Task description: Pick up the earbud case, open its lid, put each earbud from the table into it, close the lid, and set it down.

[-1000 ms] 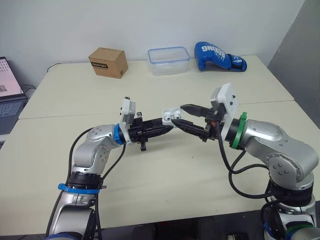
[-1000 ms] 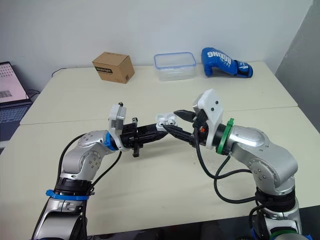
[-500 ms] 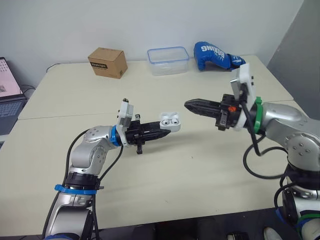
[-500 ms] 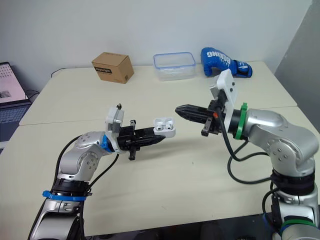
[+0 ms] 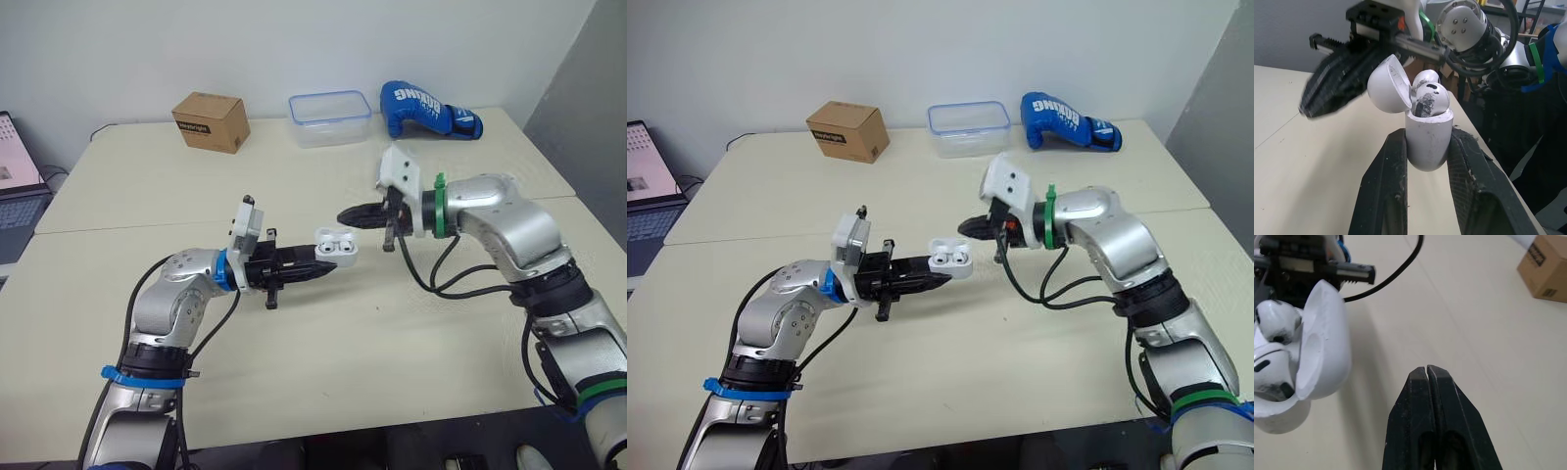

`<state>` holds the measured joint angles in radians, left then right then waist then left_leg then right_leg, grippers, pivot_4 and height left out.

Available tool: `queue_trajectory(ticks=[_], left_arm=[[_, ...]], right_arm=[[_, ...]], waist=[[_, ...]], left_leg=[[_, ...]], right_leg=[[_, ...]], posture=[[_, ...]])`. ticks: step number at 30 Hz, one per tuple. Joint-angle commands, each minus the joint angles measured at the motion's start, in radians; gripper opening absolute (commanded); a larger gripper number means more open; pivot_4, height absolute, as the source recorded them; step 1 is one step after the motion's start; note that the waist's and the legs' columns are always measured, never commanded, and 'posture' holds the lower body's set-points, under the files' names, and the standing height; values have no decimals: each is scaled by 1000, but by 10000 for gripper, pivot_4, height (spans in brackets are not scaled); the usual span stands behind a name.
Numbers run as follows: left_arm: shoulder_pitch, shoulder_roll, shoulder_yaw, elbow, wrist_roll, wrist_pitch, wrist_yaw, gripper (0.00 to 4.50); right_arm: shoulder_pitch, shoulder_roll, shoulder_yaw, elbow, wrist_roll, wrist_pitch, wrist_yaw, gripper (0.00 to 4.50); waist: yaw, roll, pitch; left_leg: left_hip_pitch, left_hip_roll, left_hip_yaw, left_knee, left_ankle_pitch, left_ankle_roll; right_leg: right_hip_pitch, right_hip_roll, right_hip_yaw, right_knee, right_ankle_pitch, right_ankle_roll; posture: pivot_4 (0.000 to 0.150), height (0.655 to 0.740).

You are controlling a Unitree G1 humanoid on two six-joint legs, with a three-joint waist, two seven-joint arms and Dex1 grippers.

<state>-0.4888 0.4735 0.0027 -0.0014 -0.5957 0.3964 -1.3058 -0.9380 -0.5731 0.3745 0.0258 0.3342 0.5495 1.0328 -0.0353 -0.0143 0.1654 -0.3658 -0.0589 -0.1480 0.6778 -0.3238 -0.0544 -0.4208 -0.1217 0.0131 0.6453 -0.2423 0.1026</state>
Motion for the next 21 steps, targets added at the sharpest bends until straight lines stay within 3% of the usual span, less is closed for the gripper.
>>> queue_trajectory(ticks=[1, 21], left_arm=[[1, -6, 5, -42, -26, 7, 17, 7607], [-4, 5, 7, -29, -27, 35, 74, 7607]], right_arm=[[-12, 11, -21, -39, -2, -20, 47, 390], [33, 34, -88, -171, 15, -12, 51, 390]], waist=[[0, 0, 0], [2, 0, 0]], left_leg=[[0, 0, 0, 0, 0, 0], [0, 0, 0, 0, 0, 0]], right_leg=[[0, 0, 0, 0, 0, 0], [0, 0, 0, 0, 0, 0]], posture=[[1500, 7307], [1500, 7307]])
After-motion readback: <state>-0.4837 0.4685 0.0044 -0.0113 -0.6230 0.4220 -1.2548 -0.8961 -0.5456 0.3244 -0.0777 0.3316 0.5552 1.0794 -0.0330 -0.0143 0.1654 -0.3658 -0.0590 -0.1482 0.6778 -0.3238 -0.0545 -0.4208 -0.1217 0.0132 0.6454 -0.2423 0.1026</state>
